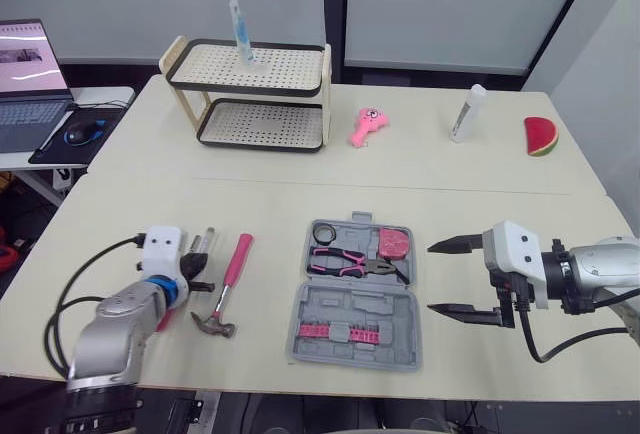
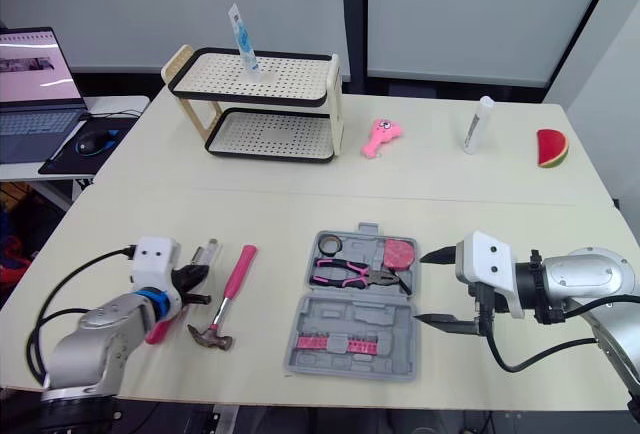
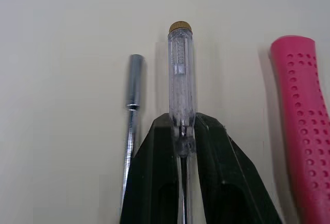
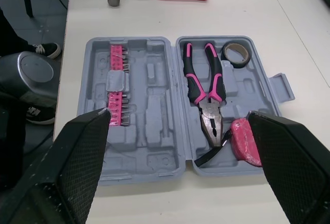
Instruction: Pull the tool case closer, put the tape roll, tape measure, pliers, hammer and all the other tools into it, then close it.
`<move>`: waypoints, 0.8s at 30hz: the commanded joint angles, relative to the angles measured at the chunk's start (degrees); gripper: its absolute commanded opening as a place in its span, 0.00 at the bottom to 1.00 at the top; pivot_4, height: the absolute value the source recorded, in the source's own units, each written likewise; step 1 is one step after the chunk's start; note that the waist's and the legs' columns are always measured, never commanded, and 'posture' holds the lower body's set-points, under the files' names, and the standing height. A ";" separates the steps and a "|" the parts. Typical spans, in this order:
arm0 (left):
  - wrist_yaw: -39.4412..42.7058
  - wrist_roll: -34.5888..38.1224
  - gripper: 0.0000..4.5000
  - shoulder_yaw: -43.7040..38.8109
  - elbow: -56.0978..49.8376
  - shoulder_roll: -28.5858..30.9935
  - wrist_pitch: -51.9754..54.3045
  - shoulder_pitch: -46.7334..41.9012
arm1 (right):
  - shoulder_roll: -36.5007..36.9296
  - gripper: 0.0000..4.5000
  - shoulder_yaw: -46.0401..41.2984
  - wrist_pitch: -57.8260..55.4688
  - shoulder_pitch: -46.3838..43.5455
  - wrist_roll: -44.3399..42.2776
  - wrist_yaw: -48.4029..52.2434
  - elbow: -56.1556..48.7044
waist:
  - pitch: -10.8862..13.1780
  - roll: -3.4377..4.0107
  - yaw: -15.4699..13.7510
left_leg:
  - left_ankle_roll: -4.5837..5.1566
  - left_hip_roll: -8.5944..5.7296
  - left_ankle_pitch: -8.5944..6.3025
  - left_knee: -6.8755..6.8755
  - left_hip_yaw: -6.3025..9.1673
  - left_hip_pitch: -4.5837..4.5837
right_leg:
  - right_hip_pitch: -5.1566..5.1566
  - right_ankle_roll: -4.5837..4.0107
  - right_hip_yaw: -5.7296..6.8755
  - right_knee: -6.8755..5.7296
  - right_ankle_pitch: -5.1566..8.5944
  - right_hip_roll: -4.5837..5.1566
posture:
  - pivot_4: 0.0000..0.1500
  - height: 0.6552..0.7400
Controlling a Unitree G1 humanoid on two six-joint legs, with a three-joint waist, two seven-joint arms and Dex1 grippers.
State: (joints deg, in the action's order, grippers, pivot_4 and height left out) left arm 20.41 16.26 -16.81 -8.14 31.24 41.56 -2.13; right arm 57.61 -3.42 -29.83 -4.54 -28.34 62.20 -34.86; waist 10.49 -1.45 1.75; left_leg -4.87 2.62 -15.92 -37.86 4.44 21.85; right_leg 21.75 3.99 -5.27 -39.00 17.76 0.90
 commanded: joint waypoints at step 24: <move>-12.09 2.98 0.04 14.64 -24.70 -11.17 15.71 6.10 | 2.71 1.00 -1.60 -1.86 -0.25 -2.83 1.37 -2.11 | 0.00 -0.02 -0.06 | 0.00 -0.10 0.00 -0.04 0.01 -0.08 | -0.16 0.02 0.00 0.03 -0.01 0.07 | 1.00 0.94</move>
State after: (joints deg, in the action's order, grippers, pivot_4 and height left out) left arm 9.12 20.68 -2.63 -33.04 20.20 59.12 4.51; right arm 59.64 -3.41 -31.78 -4.00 -30.41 63.43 -35.93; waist 10.50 -1.48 1.69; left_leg -4.87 2.51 -15.92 -37.90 4.45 21.78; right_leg 21.59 4.01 -5.27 -38.95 17.75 0.97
